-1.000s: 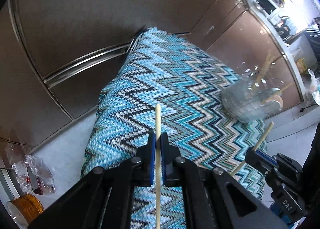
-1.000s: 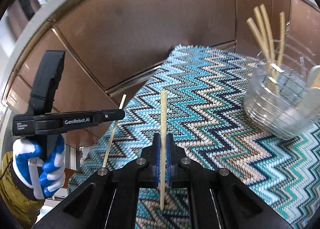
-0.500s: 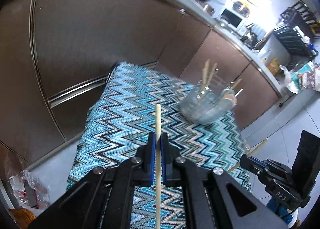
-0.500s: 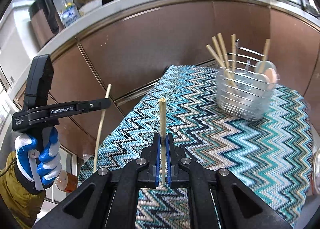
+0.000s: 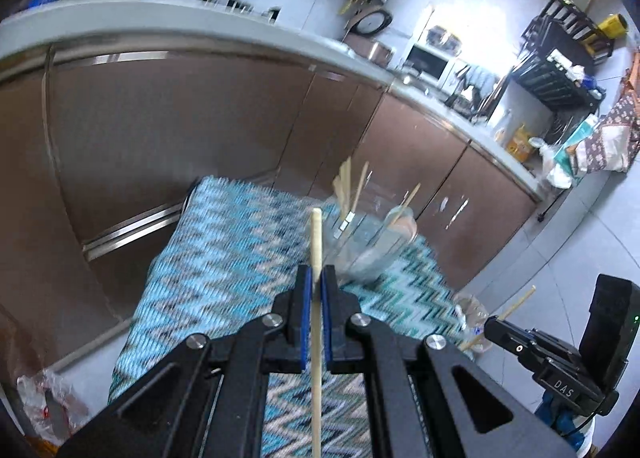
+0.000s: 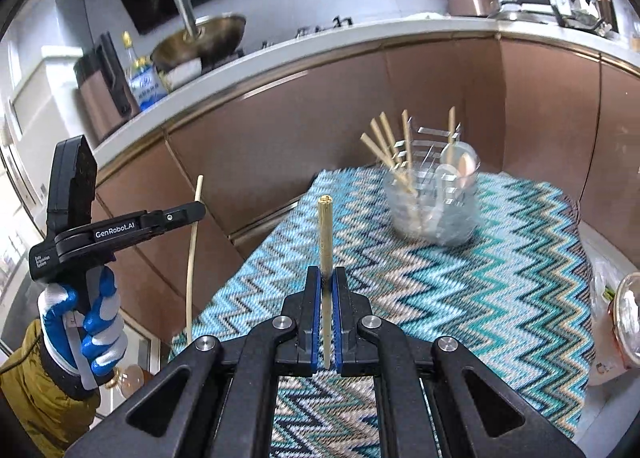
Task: Organize utensils
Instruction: 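Lift both chopsticks and carry them over the wire holder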
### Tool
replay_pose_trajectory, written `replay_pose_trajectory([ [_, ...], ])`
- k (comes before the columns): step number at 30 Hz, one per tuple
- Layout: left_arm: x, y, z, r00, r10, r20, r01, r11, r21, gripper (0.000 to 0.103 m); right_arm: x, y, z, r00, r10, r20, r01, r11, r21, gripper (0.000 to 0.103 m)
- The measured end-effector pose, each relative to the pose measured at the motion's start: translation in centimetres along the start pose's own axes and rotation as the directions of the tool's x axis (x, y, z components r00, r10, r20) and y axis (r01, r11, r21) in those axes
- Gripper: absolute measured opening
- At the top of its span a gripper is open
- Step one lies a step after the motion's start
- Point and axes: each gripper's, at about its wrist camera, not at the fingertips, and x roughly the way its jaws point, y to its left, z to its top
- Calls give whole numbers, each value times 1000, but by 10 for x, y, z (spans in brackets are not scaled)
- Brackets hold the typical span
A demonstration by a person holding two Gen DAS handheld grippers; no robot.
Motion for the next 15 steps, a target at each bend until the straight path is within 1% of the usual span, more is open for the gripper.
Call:
replay_pose_trajectory([
  [3,7,-19,26,997,-22,71,21,1000,13,5,-6,-10,20,998,-9,54,10,1000,-4,5],
  [7,28,-38,62,989,-49,138,47,999,15,5,-4,-23,59,990,-21,142,25,999,-26,5],
  [12,68,-59,101,968,-59,245,58,998,9,5,12,-37,108,973,-32,229,47,997,-57,5],
  [13,78,-63,108,962,-57,269,58,998,7,5,20,-40,120,970,-34,240,51,997,-64,5],
  [15,95,-67,116,952,-46,303,48,999,2,5,32,-45,132,969,-39,246,60,995,-80,5],
])
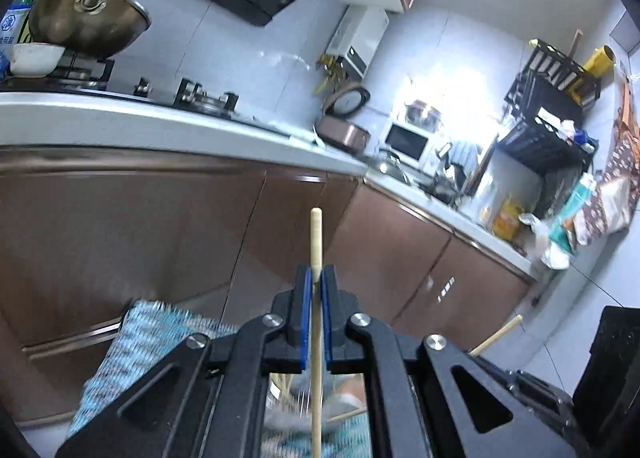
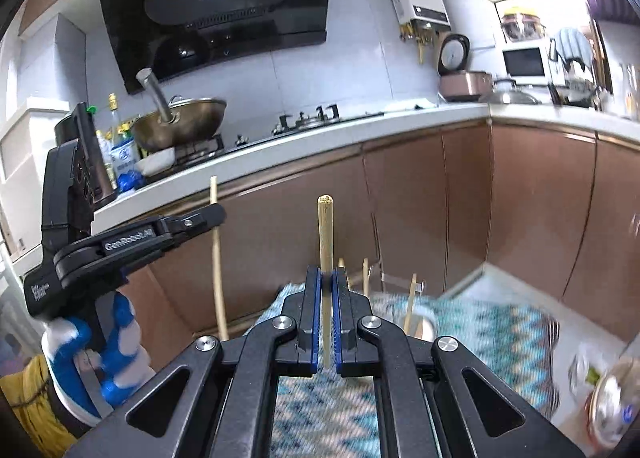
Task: Organize utensils
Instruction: 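Lift both chopsticks and carry them over the wire holder, then open both tools to drop the chopsticks into the wire holder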
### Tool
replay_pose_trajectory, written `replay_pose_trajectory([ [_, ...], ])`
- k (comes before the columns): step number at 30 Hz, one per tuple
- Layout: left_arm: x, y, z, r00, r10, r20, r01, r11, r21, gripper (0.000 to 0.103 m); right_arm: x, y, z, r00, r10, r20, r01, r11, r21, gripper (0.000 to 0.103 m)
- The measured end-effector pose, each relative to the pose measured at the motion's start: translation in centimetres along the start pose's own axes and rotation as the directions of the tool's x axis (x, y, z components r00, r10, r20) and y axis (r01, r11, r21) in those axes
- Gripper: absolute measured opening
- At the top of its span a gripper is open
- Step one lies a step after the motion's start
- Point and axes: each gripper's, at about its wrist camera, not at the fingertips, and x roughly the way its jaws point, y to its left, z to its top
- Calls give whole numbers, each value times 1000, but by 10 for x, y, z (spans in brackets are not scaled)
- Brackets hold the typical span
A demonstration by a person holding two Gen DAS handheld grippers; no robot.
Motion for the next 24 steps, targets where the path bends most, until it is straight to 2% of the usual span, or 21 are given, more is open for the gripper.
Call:
replay_pose_trajectory([
  [3,29,-2,0,998,30,47,-30,1000,-5,5,31,-8,9,999,-33,-5,33,999,-40,5],
  [8,73,-5,-9,995,51,89,-51,999,-4,5,70,-24,3,997,-67,-45,64,996,-65,5],
  [13,103,-7,-35,986,98,132,-103,994,37,5,88,-32,-10,993,-97,-71,91,992,-82,5],
  [18,112,-1,-49,990,105,94,-108,994,26,8,93,-31,-20,988,-121,-96,111,988,-106,6],
  [20,105,0,-46,989,108,96,-111,993,26,24,89,-29,-21,988,-126,-91,116,987,-108,12],
  [22,95,-2,-42,988,116,103,-119,992,28,33,85,-28,-20,987,-140,-80,131,986,-101,26],
  [24,80,-3,-37,985,128,112,-133,990,39,36,78,-28,-19,987,-144,-72,138,987,-85,28],
])
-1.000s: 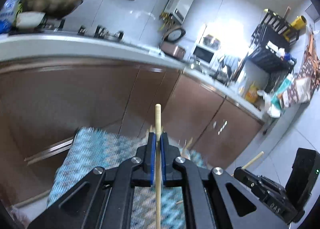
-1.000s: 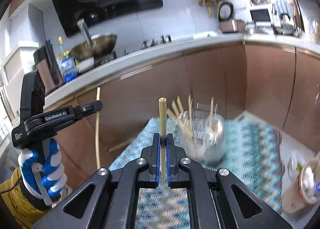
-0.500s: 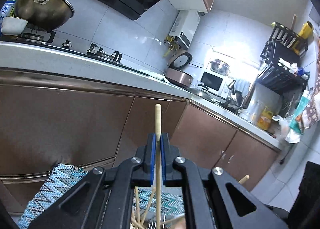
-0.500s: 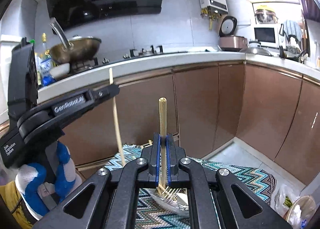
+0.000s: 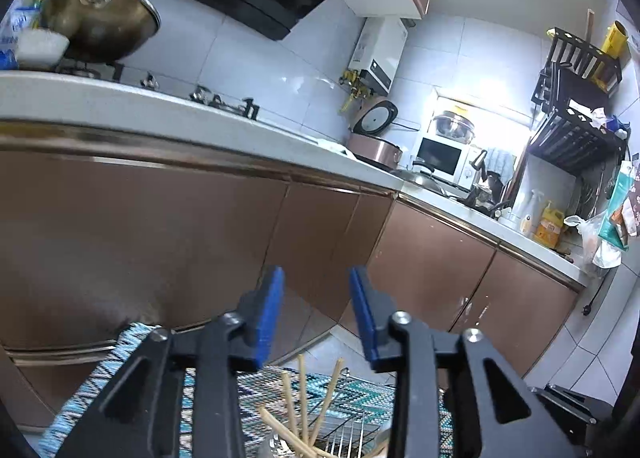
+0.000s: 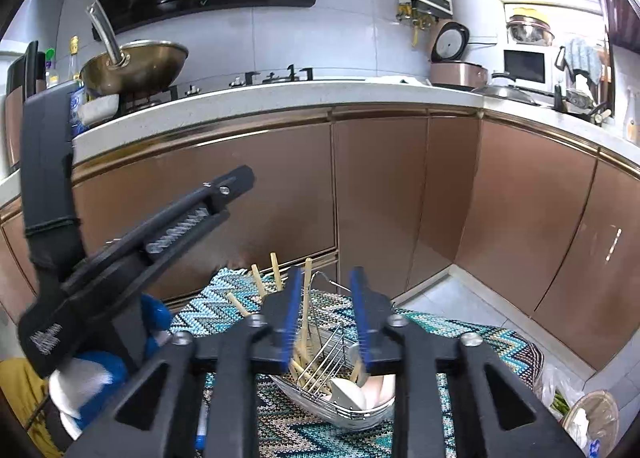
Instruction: Organize utensils
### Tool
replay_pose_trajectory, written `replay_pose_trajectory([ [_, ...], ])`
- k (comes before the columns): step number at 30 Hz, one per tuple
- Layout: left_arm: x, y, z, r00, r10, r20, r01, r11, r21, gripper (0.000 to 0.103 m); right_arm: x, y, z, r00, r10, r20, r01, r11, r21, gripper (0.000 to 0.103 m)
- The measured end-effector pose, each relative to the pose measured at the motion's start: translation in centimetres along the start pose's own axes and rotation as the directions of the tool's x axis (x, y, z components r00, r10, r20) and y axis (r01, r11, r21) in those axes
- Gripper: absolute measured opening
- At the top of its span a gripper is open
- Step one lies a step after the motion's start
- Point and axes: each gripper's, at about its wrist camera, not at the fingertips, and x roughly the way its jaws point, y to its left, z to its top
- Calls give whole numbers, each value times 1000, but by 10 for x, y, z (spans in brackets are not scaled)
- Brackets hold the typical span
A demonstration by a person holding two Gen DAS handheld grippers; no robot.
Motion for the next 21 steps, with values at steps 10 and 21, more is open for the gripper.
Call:
replay_pose_trajectory([
  [10,-91,0,37,999,35,33,-38,997,72,55,-70,19,6,997,-27,77,24,999,32,50],
  [21,-206,-17,48,997,44,64,-55,982,182,59,-162,55,-9,982,-82,169,79,997,20,76],
])
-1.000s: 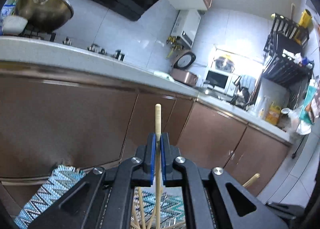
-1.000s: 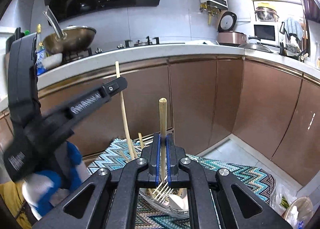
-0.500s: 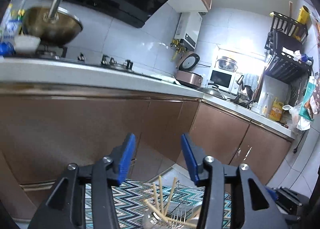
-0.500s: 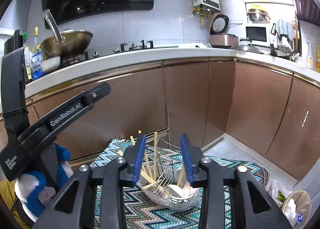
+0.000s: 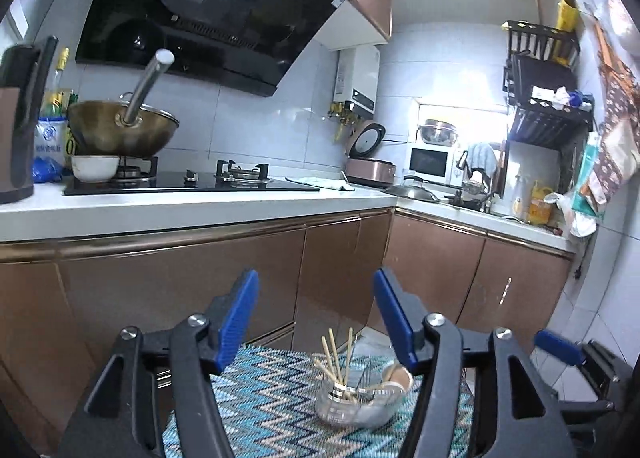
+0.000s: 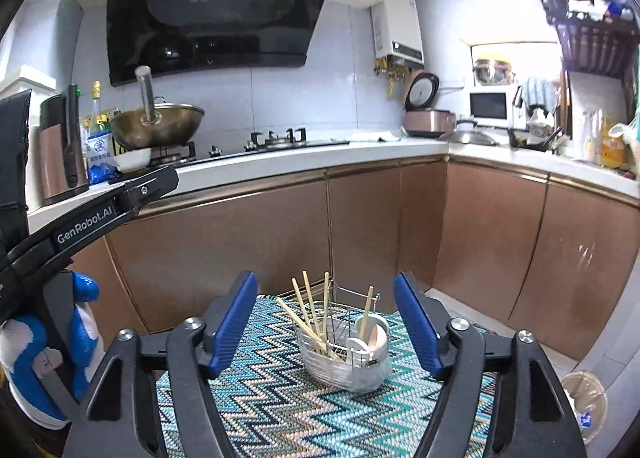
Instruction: Organize utensils
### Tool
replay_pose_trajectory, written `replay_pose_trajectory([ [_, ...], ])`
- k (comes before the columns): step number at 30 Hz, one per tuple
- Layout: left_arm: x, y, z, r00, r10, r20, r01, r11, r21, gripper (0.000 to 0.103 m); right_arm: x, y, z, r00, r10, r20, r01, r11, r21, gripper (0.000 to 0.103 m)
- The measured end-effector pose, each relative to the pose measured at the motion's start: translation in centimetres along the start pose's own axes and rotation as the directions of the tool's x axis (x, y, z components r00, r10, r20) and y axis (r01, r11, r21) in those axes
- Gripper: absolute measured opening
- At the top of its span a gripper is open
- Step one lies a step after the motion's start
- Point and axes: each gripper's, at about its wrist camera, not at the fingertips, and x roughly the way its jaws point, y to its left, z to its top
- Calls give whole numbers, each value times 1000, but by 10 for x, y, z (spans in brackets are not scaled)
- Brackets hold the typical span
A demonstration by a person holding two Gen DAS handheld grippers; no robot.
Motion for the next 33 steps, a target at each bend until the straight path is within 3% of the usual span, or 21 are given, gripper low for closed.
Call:
replay_pose_trajectory([
  [4,-35,0,-3,1000,21,-3,-21,1000,18,61,-41,8,-5,995,-77,58,78,997,-10,96],
  [7,-56,3,-8,999,39,-9,-39,999,17,62,-69,12,-11,984,-150,97,152,988,-12,102],
  [10,-74,6,-13,998,63,-2,-63,998,16,63,-92,17,-16,964,-236,127,240,970,-23,103],
  [19,-114,18,-26,991,128,24,-129,991,22,70,-137,24,-31,915,-353,193,364,931,-25,103],
  [28,-130,21,-35,980,193,44,-195,980,42,75,-149,28,-44,896,-395,204,407,913,-20,103],
  [33,-136,16,-39,981,188,56,-191,979,64,75,-155,25,-48,886,-413,211,425,905,-13,103],
])
